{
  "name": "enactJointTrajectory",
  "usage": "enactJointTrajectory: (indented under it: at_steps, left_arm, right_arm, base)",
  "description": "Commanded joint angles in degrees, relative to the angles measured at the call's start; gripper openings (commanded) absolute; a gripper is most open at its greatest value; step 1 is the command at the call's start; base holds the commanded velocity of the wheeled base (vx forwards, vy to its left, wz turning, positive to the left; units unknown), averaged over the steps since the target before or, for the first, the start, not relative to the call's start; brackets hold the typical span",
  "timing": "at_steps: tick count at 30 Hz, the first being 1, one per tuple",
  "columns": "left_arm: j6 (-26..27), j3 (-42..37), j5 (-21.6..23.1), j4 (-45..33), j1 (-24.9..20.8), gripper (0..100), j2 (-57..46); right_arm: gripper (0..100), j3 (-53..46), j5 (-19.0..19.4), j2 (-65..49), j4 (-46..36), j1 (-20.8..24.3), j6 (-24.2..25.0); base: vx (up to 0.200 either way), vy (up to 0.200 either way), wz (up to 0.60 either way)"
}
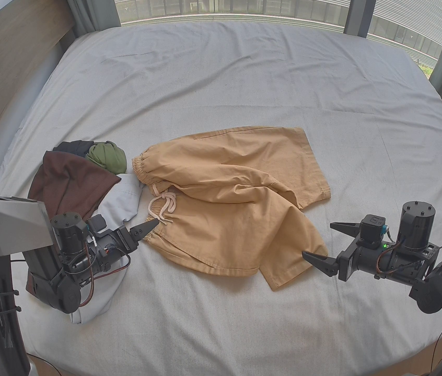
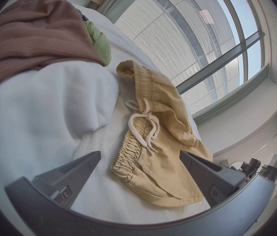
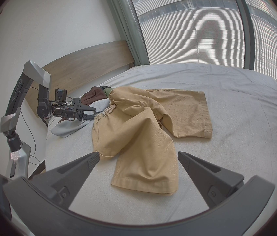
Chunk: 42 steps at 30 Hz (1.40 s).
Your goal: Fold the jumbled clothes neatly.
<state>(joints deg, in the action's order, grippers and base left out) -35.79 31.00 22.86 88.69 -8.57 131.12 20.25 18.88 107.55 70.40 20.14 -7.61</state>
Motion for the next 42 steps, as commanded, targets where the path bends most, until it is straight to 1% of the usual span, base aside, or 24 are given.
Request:
enactJointTrajectory:
  at_steps: [1, 4, 8, 9, 15, 21, 23, 26, 27, 28, 34, 38, 40, 42]
  left_arm:
    - [-0.2, 0.4, -0.1, 0.0, -0.2, 100, 1.9]
    - [-0.4, 0.3, 0.0, 0.0, -0.5, 100, 1.8]
    - [-2.7, 0.8, -0.1, 0.0, -1.6, 100, 1.8]
    - [-3.2, 0.9, -0.2, 0.0, -1.7, 0, 1.8]
    - [-3.8, 0.8, 0.1, 0.0, -1.9, 0, 1.8]
    - [-3.1, 0.1, 0.0, 0.2, -2.3, 0, 1.2]
    - [-3.2, -3.4, 0.0, 0.1, -2.0, 0, -3.9]
    - [-3.3, -8.5, 0.4, 0.0, -1.9, 0, -8.9]
    - [-3.3, -8.5, 0.4, 0.0, -1.9, 0, -8.9]
    - [-3.2, -11.2, 0.3, 0.1, -1.7, 0, -10.8]
    - [-2.5, -18.3, 0.4, 0.0, 0.4, 0, -16.4]
    - [-2.5, -21.6, 0.3, 0.0, 0.5, 0, -19.1]
    - [-2.4, -23.9, 0.3, 0.0, 0.7, 0, -19.8]
    - [-2.2, -24.0, 0.3, 0.0, 1.5, 0, -19.7]
  right_arm:
    - [100, -0.5, 0.0, -0.1, 0.1, 0.0, 0.0]
    - [100, -0.6, 0.0, -0.1, 0.1, 0.0, 0.0]
    - [100, -0.6, 0.0, -0.2, 0.1, 0.1, 0.0]
    - [100, -0.6, 0.0, -0.2, 0.1, 0.1, 0.0]
    - [100, -1.5, 0.0, -0.4, 0.2, -0.1, 0.0]
    - [100, -3.9, 0.0, -0.3, 0.2, -0.1, 0.0]
    - [100, -5.6, 0.0, -0.2, 0.1, -0.5, 0.0]
    - [100, -6.6, -0.1, -0.2, 0.0, -1.2, 0.0]
    - [100, -6.6, -0.1, -0.2, 0.0, -1.2, 0.0]
    - [100, -6.7, -0.1, 0.0, -0.1, -1.7, 0.0]
    - [100, -8.9, -0.1, 0.4, -0.3, -1.2, 0.0]
    - [100, -10.3, 0.0, 2.2, 0.0, -1.2, 0.5]
    - [100, -11.2, 0.1, 4.5, 0.1, -0.8, 2.0]
    - [100, -11.8, 0.2, 6.4, 0.8, 0.1, 4.3]
  base:
    - [0.000, 0.000, 0.00]
    - [0.000, 0.000, 0.00]
    - [0.000, 0.000, 0.00]
    - [0.000, 0.000, 0.00]
    - [0.000, 0.000, 0.00]
    - [0.000, 0.000, 0.00]
    - [0.000, 0.000, 0.00]
    - [0.000, 0.000, 0.00]
    - [0.000, 0.000, 0.00]
    - [0.000, 0.000, 0.00]
    - [0.000, 0.000, 0.00]
    - [0.000, 0.000, 0.00]
    - [0.000, 0.000, 0.00]
    - [0.000, 0.000, 0.00]
